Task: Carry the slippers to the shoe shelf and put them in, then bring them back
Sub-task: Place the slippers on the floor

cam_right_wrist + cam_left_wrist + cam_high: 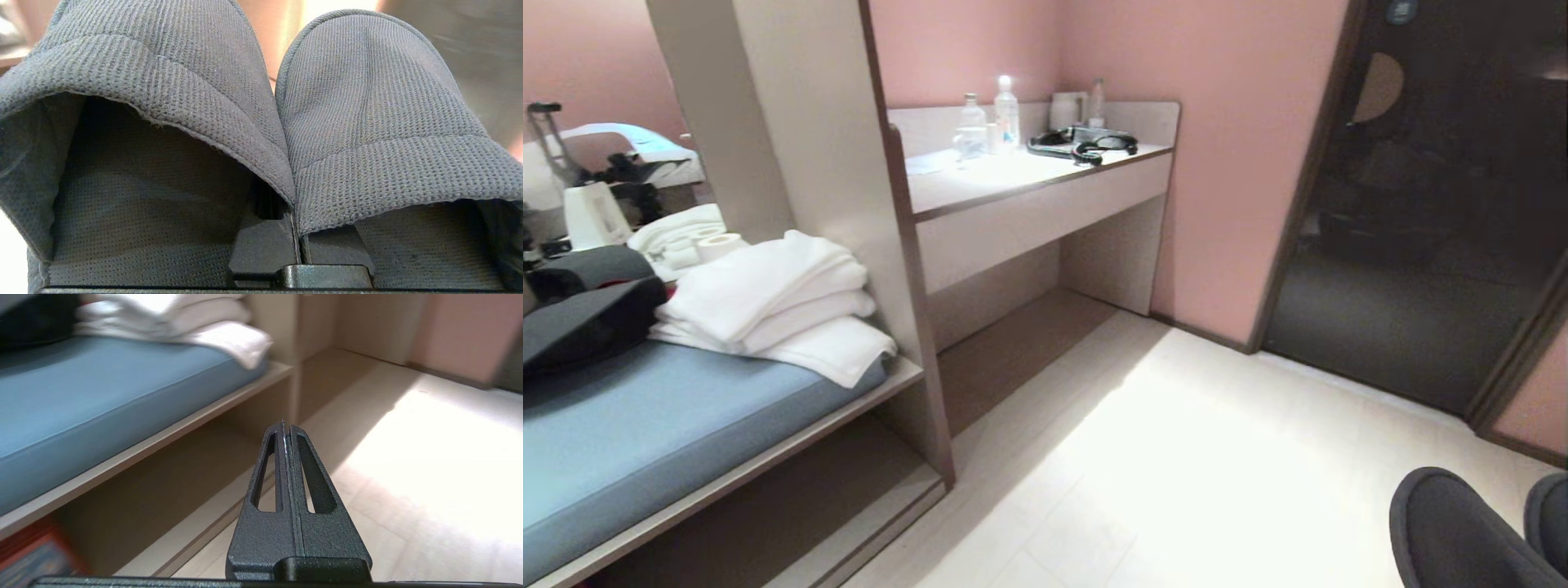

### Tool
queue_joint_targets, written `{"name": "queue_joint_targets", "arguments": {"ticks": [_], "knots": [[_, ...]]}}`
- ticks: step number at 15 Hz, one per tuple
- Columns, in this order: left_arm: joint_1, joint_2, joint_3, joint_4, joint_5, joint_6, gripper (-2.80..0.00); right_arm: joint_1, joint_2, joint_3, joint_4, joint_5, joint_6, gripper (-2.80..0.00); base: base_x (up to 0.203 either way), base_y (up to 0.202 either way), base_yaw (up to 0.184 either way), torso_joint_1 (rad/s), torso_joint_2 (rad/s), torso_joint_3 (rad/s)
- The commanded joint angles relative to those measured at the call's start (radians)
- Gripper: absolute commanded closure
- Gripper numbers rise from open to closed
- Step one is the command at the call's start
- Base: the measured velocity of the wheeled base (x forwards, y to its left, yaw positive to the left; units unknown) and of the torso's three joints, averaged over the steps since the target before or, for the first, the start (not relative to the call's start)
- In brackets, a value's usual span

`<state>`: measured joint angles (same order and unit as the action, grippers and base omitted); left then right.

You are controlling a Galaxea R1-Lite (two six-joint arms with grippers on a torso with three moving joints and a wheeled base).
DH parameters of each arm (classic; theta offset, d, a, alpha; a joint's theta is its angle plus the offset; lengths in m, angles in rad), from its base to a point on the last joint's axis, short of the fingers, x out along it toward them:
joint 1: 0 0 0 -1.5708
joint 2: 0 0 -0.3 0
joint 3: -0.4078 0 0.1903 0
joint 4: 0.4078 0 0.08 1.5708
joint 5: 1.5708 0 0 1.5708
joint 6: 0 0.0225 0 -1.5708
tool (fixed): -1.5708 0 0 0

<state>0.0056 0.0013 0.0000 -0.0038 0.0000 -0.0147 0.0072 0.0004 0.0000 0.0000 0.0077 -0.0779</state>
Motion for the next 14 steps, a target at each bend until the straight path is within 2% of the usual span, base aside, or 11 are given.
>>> {"name": "queue_joint_targets", "arguments": {"ticks": [1,6,14], "knots": [[0.001,0.0,0.0,-0.001,0.0,0.0,0.0,0.0,0.001,0.0,0.0,0.0,0.0,0.0,-0.002,0.008,-0.179,-0.005,0.0,0.004],[0.001,0.0,0.0,-0.001,0.0,0.001,0.0,0.0,0.001,0.0,0.0,0.0,0.0,0.0,-0.001,0.008,-0.134,0.002,0.0,0.003],[0.001,0.0,0.0,-0.001,0.0,0.001,0.0,0.0,0.001,0.0,0.0,0.002,-0.005,0.0,0.0,0.0,0.0,0.0,0.0,0.0]]}}
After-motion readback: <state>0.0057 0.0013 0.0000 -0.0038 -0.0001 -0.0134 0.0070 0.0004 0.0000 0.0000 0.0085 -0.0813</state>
